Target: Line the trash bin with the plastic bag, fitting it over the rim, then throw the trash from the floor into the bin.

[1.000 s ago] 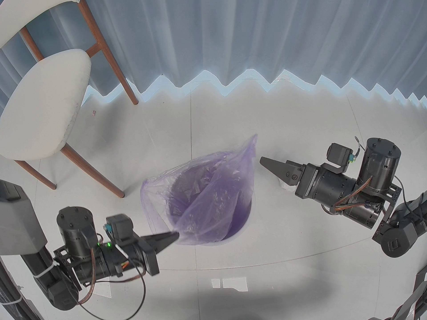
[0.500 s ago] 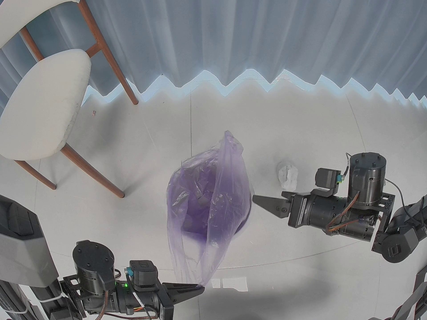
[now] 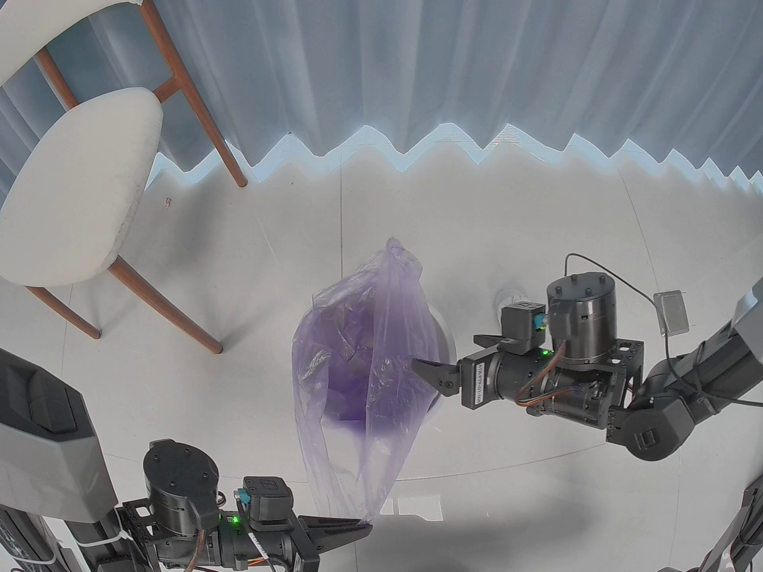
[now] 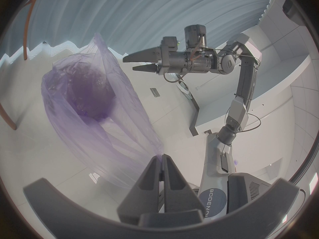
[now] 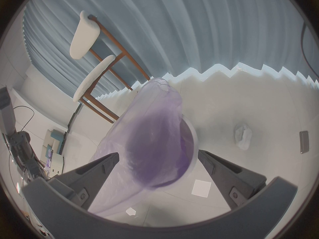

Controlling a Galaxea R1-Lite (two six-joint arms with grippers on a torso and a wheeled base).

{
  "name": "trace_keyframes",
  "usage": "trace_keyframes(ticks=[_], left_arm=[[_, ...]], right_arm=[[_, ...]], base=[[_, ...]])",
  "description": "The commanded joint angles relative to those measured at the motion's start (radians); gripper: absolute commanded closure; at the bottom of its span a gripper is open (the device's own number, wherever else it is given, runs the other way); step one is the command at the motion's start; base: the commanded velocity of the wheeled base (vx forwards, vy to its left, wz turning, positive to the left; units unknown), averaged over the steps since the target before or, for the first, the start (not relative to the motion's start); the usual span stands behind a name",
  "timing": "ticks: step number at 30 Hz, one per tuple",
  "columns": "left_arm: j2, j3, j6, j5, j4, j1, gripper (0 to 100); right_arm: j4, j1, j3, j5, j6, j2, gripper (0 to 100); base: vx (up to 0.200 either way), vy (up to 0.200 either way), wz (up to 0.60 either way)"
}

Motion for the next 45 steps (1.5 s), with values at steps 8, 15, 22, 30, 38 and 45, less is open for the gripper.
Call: trace_keyframes(ticks=[8, 15, 22, 30, 38, 45], left_arm=[[0.028, 0.017, 0.0, 0.022, 0.0, -0.019, 100], [0.028, 0.017, 0.0, 0.022, 0.0, -0.019, 100], [0.036, 0.017, 0.0, 0.022, 0.0, -0.018, 100], [0.037, 0.017, 0.001, 0.022, 0.0, -0.018, 100], [0.036, 0.017, 0.001, 0.024, 0.0, -0.019, 100], [0.036, 0.017, 0.001, 0.024, 0.0, -0.019, 100]], right_arm=[[0.071, 0.052, -0.181, -0.048, -0.011, 0.11, 0], [0.14, 0.056, -0.267, -0.056, -0.014, 0.139, 0], [0.153, 0.076, -0.294, -0.081, -0.036, 0.143, 0], [0.155, 0.13, -0.322, -0.128, -0.065, 0.142, 0], [0.164, 0.133, -0.313, -0.246, -0.1, 0.192, 0], [0.143, 0.109, -0.316, -0.246, -0.093, 0.185, 100]], base=[[0.0, 0.0, 0.0], [0.0, 0.0, 0.0], [0.0, 0.0, 0.0], [0.0, 0.0, 0.0], [0.0, 0.0, 0.0], [0.0, 0.0, 0.0]])
